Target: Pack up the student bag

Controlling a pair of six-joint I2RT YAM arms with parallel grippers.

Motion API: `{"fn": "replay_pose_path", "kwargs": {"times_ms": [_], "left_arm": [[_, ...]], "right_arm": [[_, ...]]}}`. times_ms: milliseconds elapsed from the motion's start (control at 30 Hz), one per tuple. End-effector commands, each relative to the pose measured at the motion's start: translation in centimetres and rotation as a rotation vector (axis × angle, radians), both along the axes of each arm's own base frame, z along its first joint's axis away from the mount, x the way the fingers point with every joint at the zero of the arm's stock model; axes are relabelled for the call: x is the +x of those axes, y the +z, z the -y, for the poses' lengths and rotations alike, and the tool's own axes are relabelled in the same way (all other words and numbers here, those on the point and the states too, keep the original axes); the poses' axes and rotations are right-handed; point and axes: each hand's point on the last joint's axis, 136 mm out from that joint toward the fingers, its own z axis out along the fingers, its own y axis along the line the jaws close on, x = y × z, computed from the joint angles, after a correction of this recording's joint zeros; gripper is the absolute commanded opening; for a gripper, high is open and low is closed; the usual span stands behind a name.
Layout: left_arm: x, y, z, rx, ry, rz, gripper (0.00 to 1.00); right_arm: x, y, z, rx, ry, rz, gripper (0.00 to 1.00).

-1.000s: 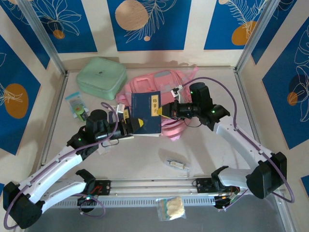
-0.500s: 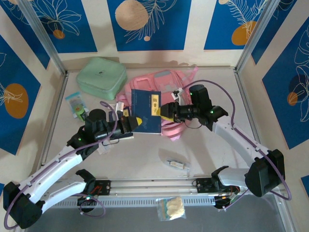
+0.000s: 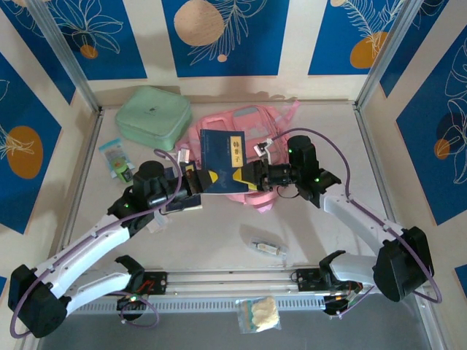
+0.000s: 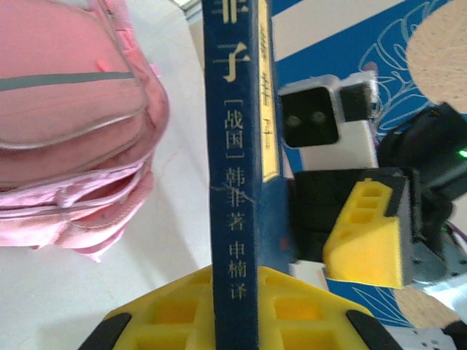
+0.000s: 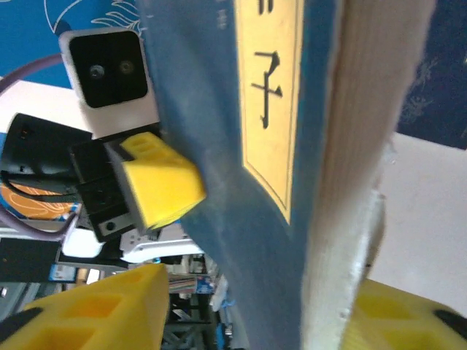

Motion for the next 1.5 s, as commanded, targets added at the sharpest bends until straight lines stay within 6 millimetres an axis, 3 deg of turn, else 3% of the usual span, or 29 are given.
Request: {"fn": "replay_pose_path", "kwargs": {"times_ms": [0,67,333,367,433,500,567,667,767,1133,1300,1467], "left_arm": [[0.5,0.9,-0.8,0.048,0.045,0.057,0.00],[0.6,0.4,-0.7,0.067,0.042,0.051,0.00],[0.7,-0.6,-0.2,0.079,0.020,0.034,0.00],[0.6,-0.7,-0.2,0.085,0.012,0.038,0.05],[0.4,-0.5,-0.2,0.119,-0.006,0.059,0.26],[0.6,-1.1,-1.4,0.231,0.022,0.087,0.37],[1.3,-2.3,-3.5,0.376,0.103,0.070,0.41],[2.0,-3.1,-4.0,0.493,0.098,0.114,0.45],[2.5,-4.0,-2.6,0.582,0.028,0.139,0.51],[6.4,-6.3,6.1,0.889,-0.295,0.442,0.56],[5.5,-7.8,11.2,0.889,-0.500,0.510,0.57],[5.0,-10.6,14.1,0.885,-0.639,0.487,0.57]], "right_arm": [[-0.9,1.2,0.4,0.013,0.006,0.070,0.37],[-0.6,0.9,0.7,-0.013,-0.015,0.070,0.27],[0.3,-0.4,1.0,-0.065,-0.053,0.059,0.05],[0.3,-0.4,1.2,-0.074,-0.060,0.062,0.03],[0.5,-0.5,1.7,-0.093,-0.077,0.059,0.01],[0.8,-0.7,2.8,-0.139,-0.116,0.044,0.00],[0.8,-1.2,4.1,-0.192,-0.152,0.043,0.00],[0.7,-1.8,6.2,-0.252,-0.204,0.039,0.00],[0.7,-2.7,8.8,-0.290,-0.284,-0.007,0.00],[0.7,-5.7,16.7,-0.383,-0.569,-0.165,0.00],[0.7,-6.1,18.6,-0.395,-0.637,-0.199,0.00],[0.8,-6.9,20.3,-0.412,-0.705,-0.237,0.00]]}}
